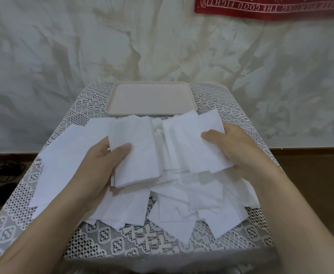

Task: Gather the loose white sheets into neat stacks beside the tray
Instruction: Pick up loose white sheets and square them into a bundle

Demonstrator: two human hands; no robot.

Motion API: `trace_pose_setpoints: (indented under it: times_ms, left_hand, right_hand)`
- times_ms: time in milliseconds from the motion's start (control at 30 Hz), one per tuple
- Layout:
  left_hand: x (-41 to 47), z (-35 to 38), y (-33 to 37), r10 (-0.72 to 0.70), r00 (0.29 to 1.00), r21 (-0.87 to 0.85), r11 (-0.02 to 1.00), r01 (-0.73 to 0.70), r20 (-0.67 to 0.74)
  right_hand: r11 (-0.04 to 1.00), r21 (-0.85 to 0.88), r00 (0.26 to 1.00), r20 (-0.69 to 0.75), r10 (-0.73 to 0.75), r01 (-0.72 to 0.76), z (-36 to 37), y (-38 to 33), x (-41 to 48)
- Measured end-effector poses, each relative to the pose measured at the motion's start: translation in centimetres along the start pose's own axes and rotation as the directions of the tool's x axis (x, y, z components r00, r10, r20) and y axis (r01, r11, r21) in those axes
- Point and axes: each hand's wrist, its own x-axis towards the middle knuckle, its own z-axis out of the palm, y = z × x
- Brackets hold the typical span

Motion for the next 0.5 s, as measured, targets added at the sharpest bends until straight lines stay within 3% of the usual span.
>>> trace_pose_setpoints:
  times_ms: [167,400,500]
  left_hand:
    - [-0.8,0.3,0.2,0.003,1.000,0.015,1.000,-0.003,0.003]
    - [-1.2,0.5,0.1,0.005,1.000,0.043,0.999,-0.005,-0.002]
    - [-1.2,0.4,0.1,0.009,1.000,0.046,0.999,-0.009,-0.008]
  right_hand:
    - [0.961,-0.276,1.000,0.028,-0.007,0.015,-0.5,1.1,-1.0]
    - [0.994,-0.082,0.994,-0.080,-0.078,0.071,-0.9,0.6,-1.3]
    - [0.984,-0.148,0.986,-0.126,-0.114,0.095,0.5,0.7,-0.8]
